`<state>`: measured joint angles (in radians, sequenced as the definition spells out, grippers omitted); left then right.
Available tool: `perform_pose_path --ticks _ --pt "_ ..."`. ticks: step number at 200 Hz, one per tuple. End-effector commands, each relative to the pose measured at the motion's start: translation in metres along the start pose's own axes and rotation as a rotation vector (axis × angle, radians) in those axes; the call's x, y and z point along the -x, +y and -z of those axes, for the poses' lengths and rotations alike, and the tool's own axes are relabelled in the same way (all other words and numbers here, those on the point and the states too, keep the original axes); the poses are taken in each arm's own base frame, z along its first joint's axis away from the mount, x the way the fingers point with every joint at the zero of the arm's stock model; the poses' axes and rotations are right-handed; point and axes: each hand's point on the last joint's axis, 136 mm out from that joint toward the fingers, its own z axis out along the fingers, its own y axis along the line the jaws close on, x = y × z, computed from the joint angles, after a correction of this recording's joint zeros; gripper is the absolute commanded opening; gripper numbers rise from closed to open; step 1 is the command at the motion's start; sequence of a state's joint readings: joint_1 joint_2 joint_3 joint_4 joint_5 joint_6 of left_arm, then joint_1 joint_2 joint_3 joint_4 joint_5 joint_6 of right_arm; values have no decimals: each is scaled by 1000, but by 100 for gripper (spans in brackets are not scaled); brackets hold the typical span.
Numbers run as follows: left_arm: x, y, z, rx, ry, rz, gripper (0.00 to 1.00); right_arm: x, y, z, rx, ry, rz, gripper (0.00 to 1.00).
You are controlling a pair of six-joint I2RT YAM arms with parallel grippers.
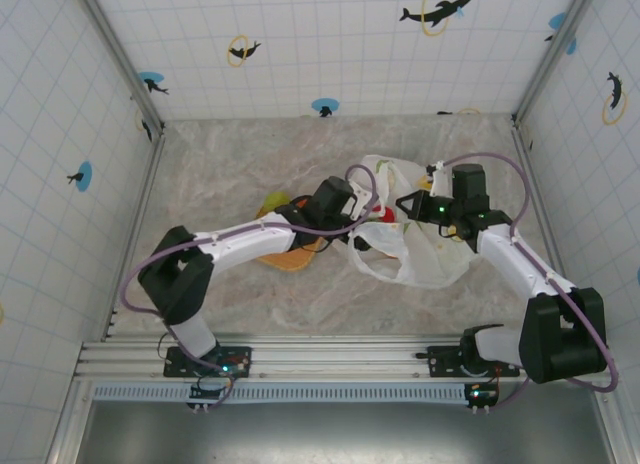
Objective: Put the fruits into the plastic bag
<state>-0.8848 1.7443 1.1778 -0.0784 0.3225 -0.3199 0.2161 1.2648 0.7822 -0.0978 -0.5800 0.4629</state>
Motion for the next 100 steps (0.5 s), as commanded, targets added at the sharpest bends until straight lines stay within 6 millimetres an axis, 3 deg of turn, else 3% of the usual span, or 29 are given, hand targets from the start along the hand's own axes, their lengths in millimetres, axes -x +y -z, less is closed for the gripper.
perform_pose_path --ticks 1,27,100 --pt "33 -6 -16 -35 -111 57 69 2 9 0 43 -9 3 0" --pt "40 0 -33 -26 -169 119 70 10 14 6 39 -32 13 0" --pt "39 -19 -73 -143 -238 260 76 15 12 8 33 -50 -3 0"
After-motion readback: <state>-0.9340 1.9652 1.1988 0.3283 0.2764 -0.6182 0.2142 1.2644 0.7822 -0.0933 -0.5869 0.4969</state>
